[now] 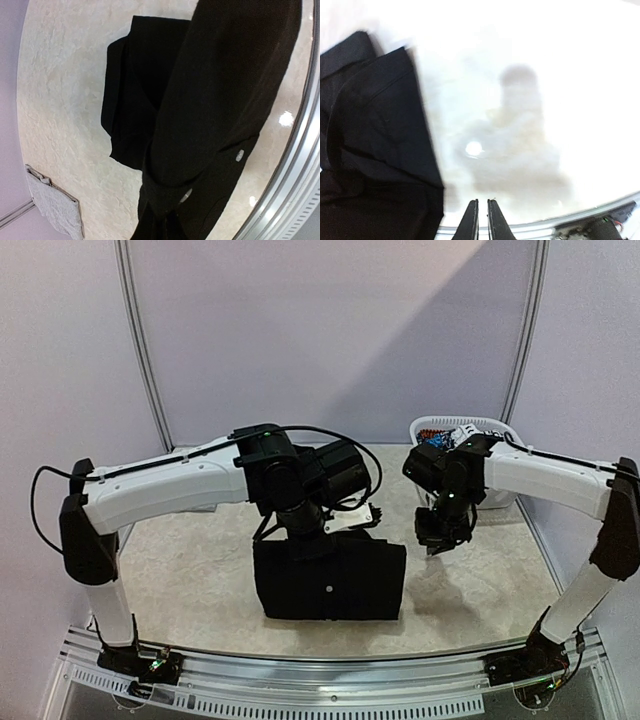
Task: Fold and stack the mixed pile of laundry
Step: Fold the 2/3-rectangle-folded shirt at the center of the board.
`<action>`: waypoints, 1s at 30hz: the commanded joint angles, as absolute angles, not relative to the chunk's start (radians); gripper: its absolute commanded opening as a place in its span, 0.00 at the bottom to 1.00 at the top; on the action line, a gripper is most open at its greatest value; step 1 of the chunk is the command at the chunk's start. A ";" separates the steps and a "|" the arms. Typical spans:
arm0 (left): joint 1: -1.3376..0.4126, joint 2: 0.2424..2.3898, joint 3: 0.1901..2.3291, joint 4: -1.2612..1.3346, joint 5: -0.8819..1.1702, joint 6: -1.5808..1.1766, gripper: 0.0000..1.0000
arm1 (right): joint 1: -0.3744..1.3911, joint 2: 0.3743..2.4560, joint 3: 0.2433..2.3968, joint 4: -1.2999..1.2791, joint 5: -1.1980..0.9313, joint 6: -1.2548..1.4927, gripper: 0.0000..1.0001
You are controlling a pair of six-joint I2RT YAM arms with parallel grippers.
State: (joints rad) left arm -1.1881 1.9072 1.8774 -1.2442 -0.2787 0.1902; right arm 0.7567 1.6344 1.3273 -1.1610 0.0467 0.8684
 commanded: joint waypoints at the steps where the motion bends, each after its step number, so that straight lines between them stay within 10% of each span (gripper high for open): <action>1: -1.142 1.956 1.913 -1.201 -0.325 0.196 0.00 | 0.743 1.525 1.292 -1.286 0.212 0.950 0.08; 30: -1.035 2.172 1.950 -0.995 -0.443 0.138 0.00 | 0.743 1.329 1.215 -1.271 0.186 1.011 0.06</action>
